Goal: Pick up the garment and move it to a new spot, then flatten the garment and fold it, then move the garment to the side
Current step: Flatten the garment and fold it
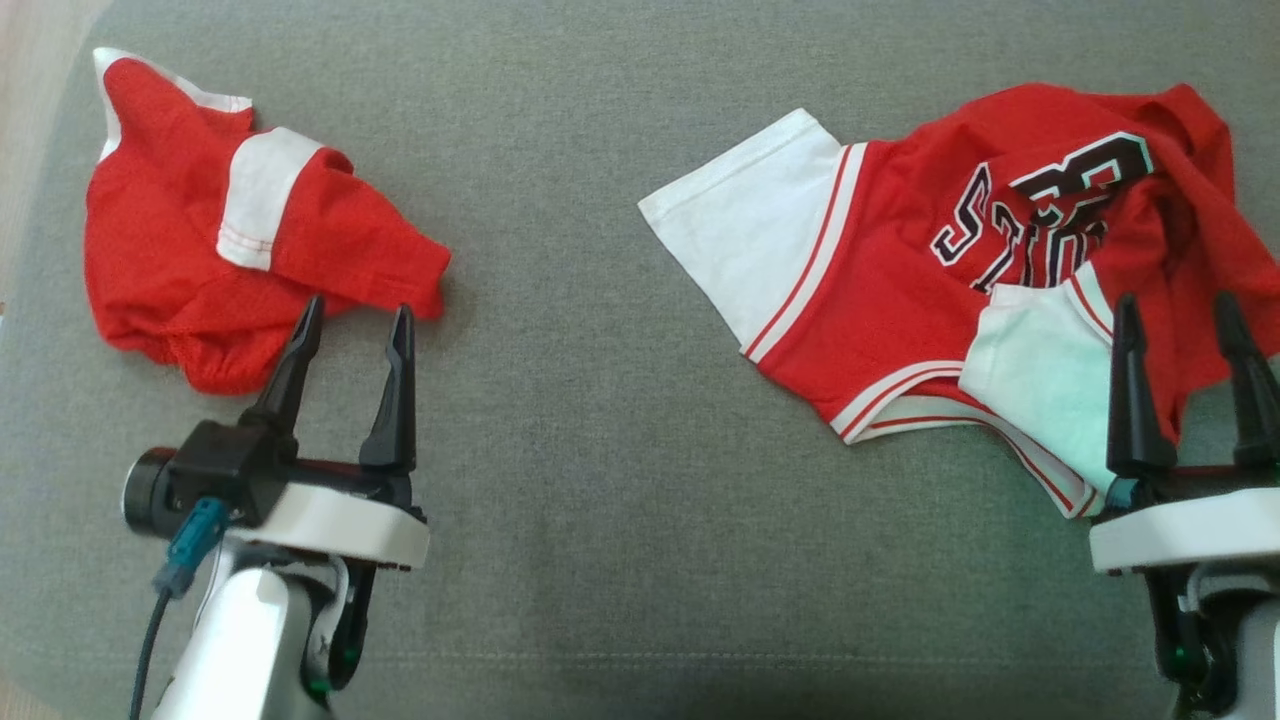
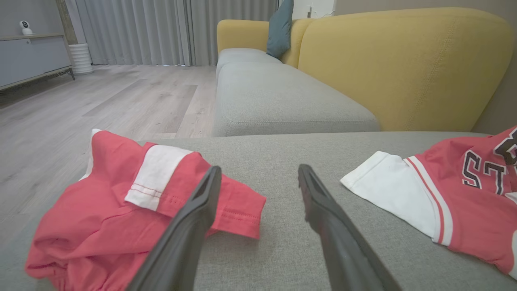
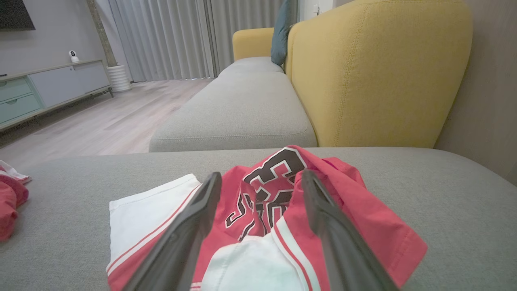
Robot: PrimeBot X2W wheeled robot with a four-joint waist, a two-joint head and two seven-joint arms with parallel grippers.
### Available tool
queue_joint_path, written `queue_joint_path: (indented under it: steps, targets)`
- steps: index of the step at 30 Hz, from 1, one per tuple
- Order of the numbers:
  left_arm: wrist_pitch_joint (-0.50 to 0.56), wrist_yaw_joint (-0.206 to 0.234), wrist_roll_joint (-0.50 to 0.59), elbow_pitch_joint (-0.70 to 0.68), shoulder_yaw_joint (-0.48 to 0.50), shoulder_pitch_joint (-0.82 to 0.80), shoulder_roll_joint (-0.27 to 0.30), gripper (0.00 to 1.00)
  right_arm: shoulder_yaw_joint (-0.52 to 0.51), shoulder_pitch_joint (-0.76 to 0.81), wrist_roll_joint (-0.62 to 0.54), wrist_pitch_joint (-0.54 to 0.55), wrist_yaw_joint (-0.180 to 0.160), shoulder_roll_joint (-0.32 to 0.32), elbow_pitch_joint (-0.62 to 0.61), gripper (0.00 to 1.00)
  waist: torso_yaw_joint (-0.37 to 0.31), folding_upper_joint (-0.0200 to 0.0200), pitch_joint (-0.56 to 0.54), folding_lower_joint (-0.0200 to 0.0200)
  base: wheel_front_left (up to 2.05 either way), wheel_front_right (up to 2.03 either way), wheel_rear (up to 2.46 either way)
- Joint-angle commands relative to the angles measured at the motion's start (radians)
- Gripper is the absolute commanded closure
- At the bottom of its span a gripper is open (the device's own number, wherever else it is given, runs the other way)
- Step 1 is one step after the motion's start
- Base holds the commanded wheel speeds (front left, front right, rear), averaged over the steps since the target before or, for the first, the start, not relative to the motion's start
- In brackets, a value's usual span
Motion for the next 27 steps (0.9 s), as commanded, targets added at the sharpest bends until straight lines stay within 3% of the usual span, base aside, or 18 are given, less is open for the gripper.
queue_joint_path:
  steps: [1,19,23,27]
  targets:
    - [-0.006,0.009,0.005,-0.039,0.038,-0.017,0.014,0.00,0.025,-0.011,0.005,0.003,-0.001,-0.006,-0.036,0.00,-0.001,0.0000,-0.001,0.0000,0.00,0.00,0.00]
    - [-0.005,0.013,-0.003,-0.042,0.014,-0.013,0.016,0.00,0.028,-0.010,0.010,0.007,-0.001,-0.006,-0.037,0.00,0.000,0.0000,-0.008,0.0000,0.00,0.00,0.00]
    - [0.012,-0.020,-0.021,-0.042,-0.023,-0.038,-0.005,0.00,0.026,-0.012,0.010,0.010,-0.001,-0.006,-0.044,0.00,0.002,0.0000,0.004,0.0000,0.00,0.00,0.00]
    - [0.061,-0.080,-0.005,-0.025,-0.127,-0.112,-0.046,0.00,0.025,-0.020,0.007,0.015,-0.001,-0.006,-0.062,0.00,-0.001,0.0000,0.034,0.0000,0.00,0.00,0.00]
